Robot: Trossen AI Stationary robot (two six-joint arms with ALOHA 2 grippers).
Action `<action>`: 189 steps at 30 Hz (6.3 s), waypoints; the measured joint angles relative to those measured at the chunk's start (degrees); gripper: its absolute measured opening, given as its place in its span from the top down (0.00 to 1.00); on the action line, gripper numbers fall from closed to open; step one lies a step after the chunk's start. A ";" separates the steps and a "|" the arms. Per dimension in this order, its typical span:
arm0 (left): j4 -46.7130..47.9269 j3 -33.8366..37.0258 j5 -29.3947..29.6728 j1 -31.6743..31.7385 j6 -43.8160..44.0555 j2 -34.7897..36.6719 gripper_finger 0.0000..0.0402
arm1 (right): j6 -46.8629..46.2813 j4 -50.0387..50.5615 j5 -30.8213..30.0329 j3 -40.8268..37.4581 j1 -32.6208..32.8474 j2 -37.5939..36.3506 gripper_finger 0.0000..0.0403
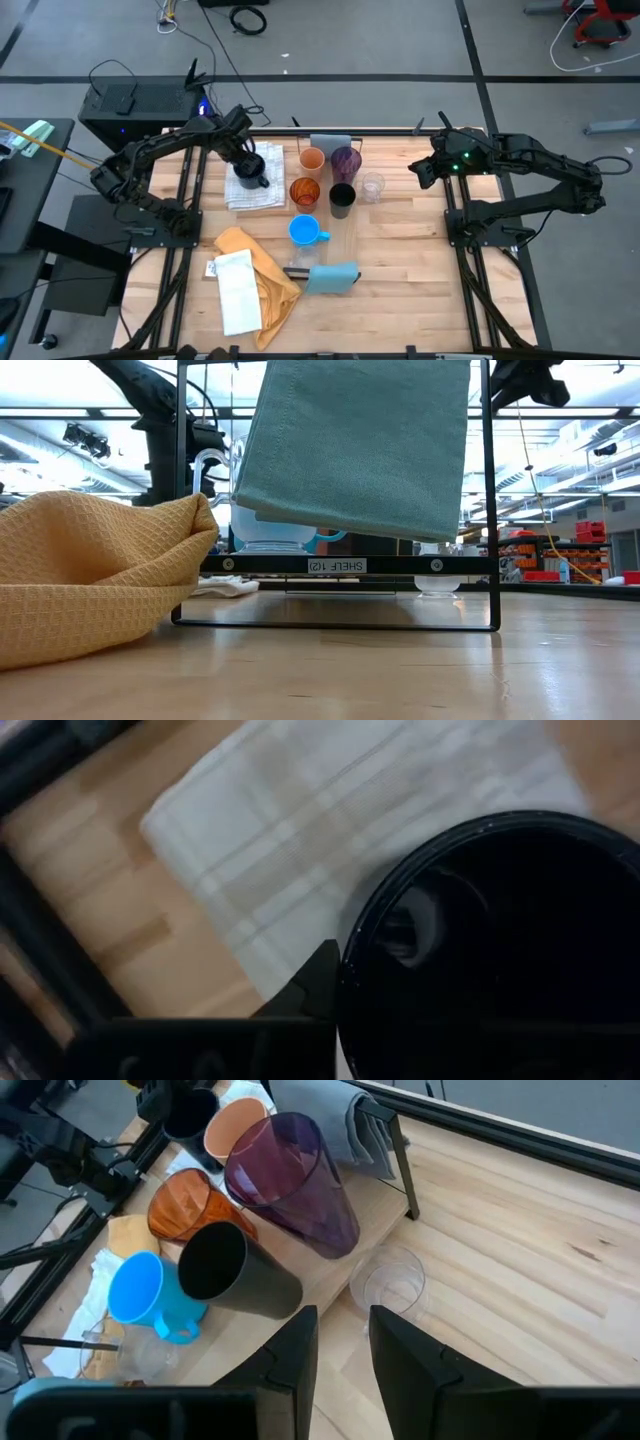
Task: Stack small to large cups/mugs on shelf
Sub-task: Put the dark blue mug on the shelf
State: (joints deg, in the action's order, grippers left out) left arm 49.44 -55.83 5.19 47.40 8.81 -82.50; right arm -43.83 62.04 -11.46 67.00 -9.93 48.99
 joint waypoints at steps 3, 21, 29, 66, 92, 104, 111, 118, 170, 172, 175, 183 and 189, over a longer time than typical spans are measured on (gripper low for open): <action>-0.20 -0.11 -0.35 0.28 -0.52 0.07 0.93 | -0.04 -0.48 -0.01 0.00 0.00 0.00 0.75; 18.21 -18.89 0.84 -0.07 -2.18 0.81 0.94 | 10.96 -13.48 3.05 0.00 2.07 0.00 0.75; 27.14 -38.90 0.78 -2.31 5.95 0.90 0.94 | 32.73 -36.94 3.93 0.07 9.42 1.25 0.75; 19.30 -59.12 6.63 -24.97 25.45 -5.31 0.94 | 64.63 -59.23 -3.65 5.35 6.30 28.26 0.50; 17.23 -65.16 5.47 -23.76 21.55 -7.52 0.94 | 63.80 -63.55 -3.80 5.33 1.64 28.22 0.49; 13.95 -65.20 3.91 -24.15 21.39 -8.47 0.94 | 61.07 -63.63 -5.03 5.33 1.29 28.24 0.52; 13.98 -65.16 3.92 -24.52 21.56 -8.54 0.94 | 60.93 -63.46 -5.02 5.33 1.04 28.24 0.55; 13.94 -65.16 3.95 -24.54 21.56 -8.54 0.94 | 60.77 -63.45 -5.01 5.33 1.05 28.24 0.59; 12.65 -65.14 1.12 -24.28 19.27 -11.91 0.94 | 58.24 -58.64 -3.98 5.33 0.35 28.24 0.80; 12.48 -65.14 0.56 -24.24 19.76 -11.95 0.94 | 59.33 -58.27 -3.51 5.33 0.40 28.27 0.87; 12.35 -65.14 0.75 -24.28 19.72 -11.95 0.94 | 59.45 -58.24 -3.47 5.31 0.44 28.28 0.88; 11.13 -65.14 1.20 -24.26 18.39 -11.99 0.90 | 59.01 -58.77 -5.12 5.31 0.44 28.28 0.88; 7.34 -65.16 1.40 -24.28 16.84 -9.84 0.79 | 58.06 -58.98 -7.49 5.33 0.33 27.76 0.88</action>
State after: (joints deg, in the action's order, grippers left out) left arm 56.78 -120.99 6.59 23.12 25.65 -92.35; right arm 14.23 3.06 -18.96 72.34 -9.61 76.75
